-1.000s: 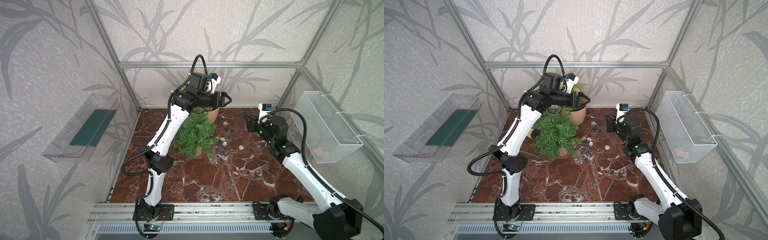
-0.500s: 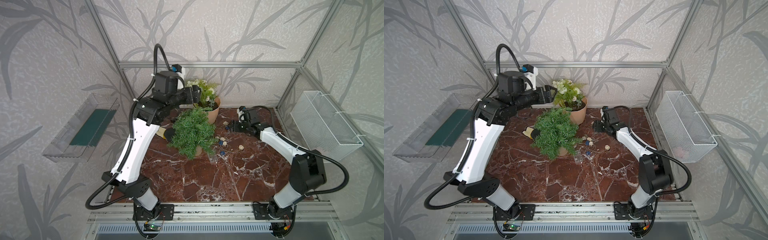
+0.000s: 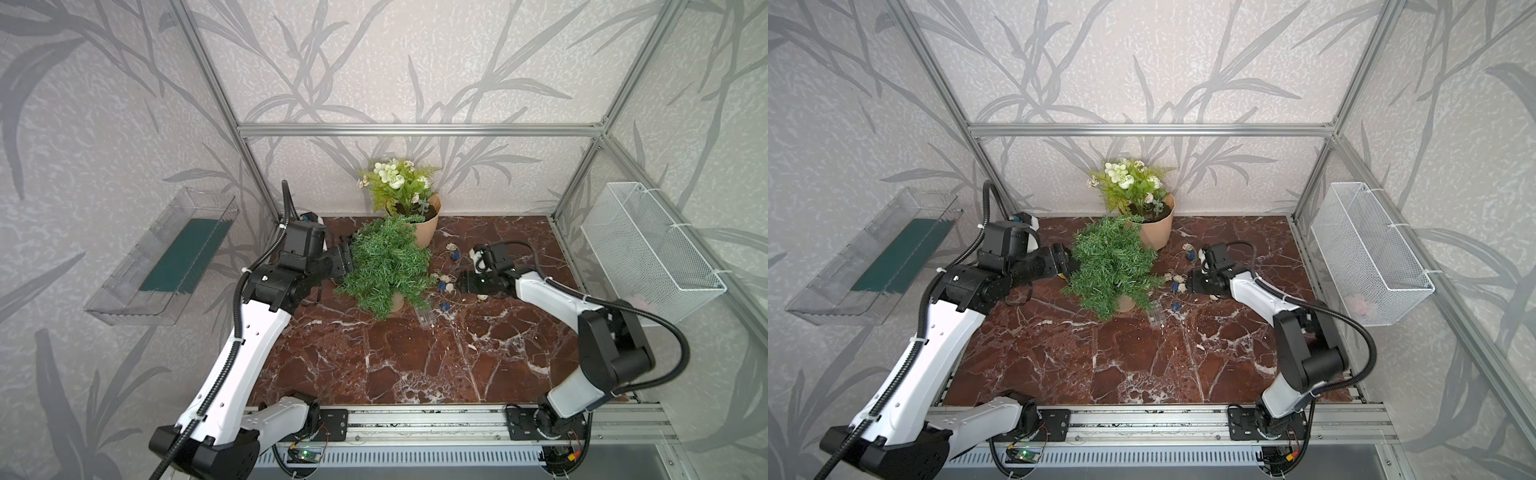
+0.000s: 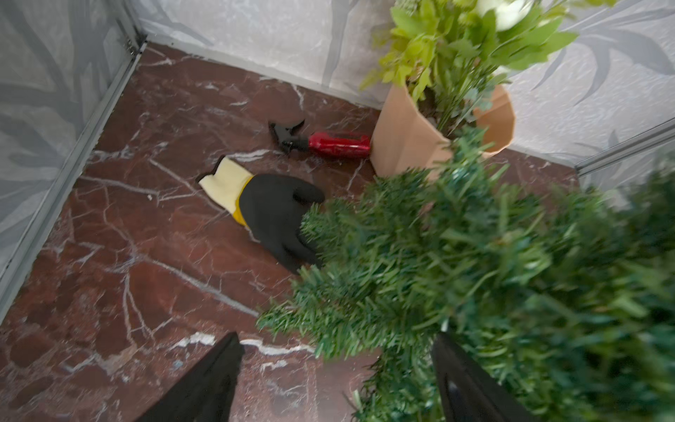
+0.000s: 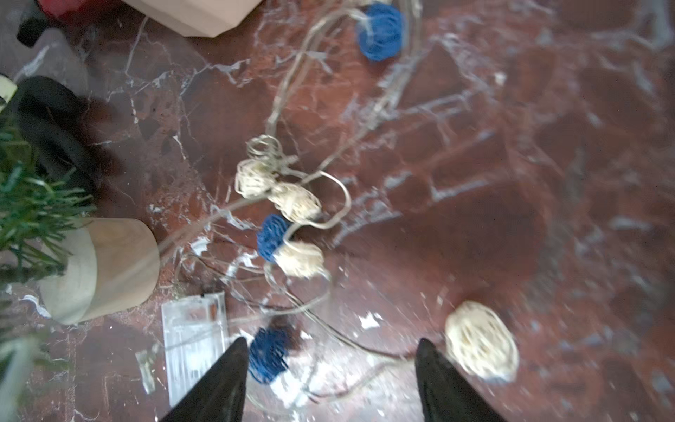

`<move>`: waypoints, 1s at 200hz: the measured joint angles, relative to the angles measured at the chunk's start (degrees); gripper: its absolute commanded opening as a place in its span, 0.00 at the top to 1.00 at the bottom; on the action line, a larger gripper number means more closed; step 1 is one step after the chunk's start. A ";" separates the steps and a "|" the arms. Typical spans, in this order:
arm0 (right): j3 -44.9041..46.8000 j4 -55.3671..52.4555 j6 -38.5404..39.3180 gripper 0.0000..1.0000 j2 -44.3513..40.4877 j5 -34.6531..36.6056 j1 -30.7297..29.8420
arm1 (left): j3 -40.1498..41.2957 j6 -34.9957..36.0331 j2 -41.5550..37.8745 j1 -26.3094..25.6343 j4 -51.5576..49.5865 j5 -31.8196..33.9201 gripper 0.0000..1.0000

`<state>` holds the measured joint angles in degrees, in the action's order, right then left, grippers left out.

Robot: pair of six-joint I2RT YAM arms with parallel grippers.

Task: Remove string lights from the small christmas tree
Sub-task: Move the light string to the center of the board.

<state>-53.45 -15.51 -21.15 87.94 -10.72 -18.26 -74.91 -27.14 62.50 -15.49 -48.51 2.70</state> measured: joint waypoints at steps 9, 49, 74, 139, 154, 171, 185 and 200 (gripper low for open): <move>3.96 1.40 -0.09 0.33 -4.00 -0.57 0.83 | 2.93 -0.39 -1.99 0.20 0.44 0.70 0.18; 14.32 13.22 2.80 0.36 -11.58 -0.66 -11.89 | 18.53 -4.04 -10.38 1.18 4.70 3.54 0.19; 20.31 26.60 3.80 0.49 -10.62 1.84 -19.78 | 25.92 -6.62 -12.90 1.68 6.29 3.30 0.20; 25.57 62.16 3.15 0.59 5.51 10.12 -23.74 | 32.33 -10.45 -18.32 1.73 10.03 0.57 0.20; 25.40 70.99 2.49 0.60 10.73 11.91 -24.35 | 32.35 -10.67 -18.69 1.73 10.54 0.13 0.20; 25.14 80.37 1.55 0.62 17.05 13.94 -24.37 | 32.35 -10.99 -18.97 1.73 11.06 -0.28 0.20; 24.44 84.59 0.68 0.67 20.98 15.41 -24.37 | 32.35 -11.02 -19.02 1.73 11.30 -0.55 0.20; 23.39 87.19 0.39 0.74 23.28 17.22 -24.59 | 32.35 -10.99 -18.99 1.75 11.32 -0.81 0.20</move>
<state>-30.06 71.68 -20.75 111.22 6.50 -42.85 -42.57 -38.13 43.51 -13.74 -37.19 1.89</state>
